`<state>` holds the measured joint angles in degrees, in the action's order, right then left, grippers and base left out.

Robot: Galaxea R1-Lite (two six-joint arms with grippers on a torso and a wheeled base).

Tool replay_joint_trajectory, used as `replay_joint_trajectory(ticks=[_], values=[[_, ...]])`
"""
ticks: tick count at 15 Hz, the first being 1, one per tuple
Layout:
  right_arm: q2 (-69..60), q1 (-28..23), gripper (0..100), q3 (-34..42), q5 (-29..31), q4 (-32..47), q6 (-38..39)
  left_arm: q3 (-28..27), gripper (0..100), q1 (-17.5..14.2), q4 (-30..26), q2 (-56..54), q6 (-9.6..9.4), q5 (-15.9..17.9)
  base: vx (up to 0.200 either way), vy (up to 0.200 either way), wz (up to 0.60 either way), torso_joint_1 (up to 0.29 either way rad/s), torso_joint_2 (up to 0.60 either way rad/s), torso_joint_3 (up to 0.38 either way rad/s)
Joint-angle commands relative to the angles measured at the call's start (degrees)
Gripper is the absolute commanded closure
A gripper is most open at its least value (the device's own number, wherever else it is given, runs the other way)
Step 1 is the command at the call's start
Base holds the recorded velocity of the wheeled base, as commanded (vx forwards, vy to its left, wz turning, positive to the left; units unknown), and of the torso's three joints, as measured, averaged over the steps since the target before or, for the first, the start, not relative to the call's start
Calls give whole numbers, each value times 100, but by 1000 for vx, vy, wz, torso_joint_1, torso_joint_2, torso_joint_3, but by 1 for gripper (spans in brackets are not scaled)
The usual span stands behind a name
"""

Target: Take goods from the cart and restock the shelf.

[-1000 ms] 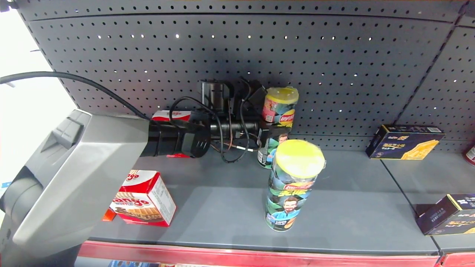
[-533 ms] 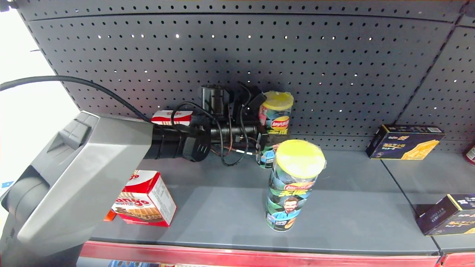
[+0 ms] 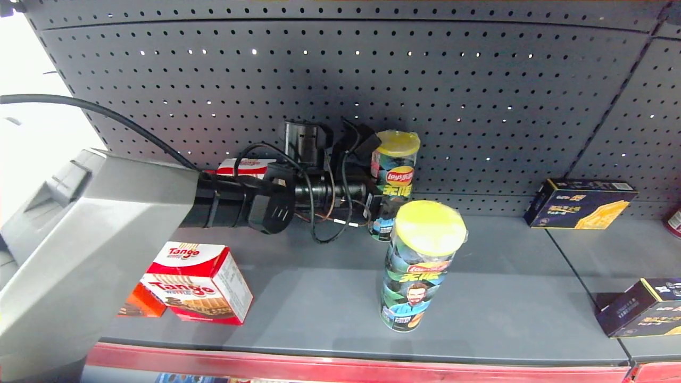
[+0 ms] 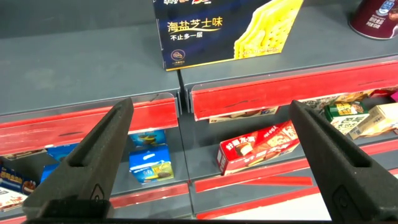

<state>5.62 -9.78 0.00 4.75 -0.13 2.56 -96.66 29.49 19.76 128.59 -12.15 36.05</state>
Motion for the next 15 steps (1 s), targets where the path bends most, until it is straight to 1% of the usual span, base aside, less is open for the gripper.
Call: replay_joint_trajectory(ticks=[1, 3, 4, 5, 7, 8, 10, 13, 15], values=[[9, 2, 0, 0, -1, -4, -1, 200, 0, 22, -16, -369, -6, -63, 0, 0, 0, 0, 0, 0], [9, 2, 0, 0, -1, 5, -1, 367, 0, 22, -25, -598, -15, -72, 0, 0, 0, 0, 0, 0], [9, 2, 0, 0, -1, -4, 8, 481, 0, 31, -25, -703, -41, -72, 0, 0, 0, 0, 0, 0], [9, 2, 0, 0, -1, -4, -1, 631, 0, 57, -174, -853, -112, -72, 0, 0, 0, 0, 0, 0], [9, -15, 0, 0, -1, -4, 8, 850, 0, 48, -763, -1169, -419, -80, 0, 0, 0, 0, 0, 0], [9, 2, 0, 0, -1, -4, -1, 982, 0, 48, -983, -1327, -542, -80, 0, 0, 0, 0, 0, 0], [9, 2, 0, 0, -1, 5, -1, 1141, 0, 13, -1036, -1459, -569, -133, 0, 0, 0, 0, 0, 0], [9, 2, 0, 0, -1, -4, 8, 1202, 0, -22, -1036, -1494, -578, -493, 0, 0, 0, 0, 0, 0], [9, 2, 0, 0, -1, -4, -1, 1202, 0, -13, -1044, -1494, -578, -660, 0, 0, 0, 0, 0, 0]])
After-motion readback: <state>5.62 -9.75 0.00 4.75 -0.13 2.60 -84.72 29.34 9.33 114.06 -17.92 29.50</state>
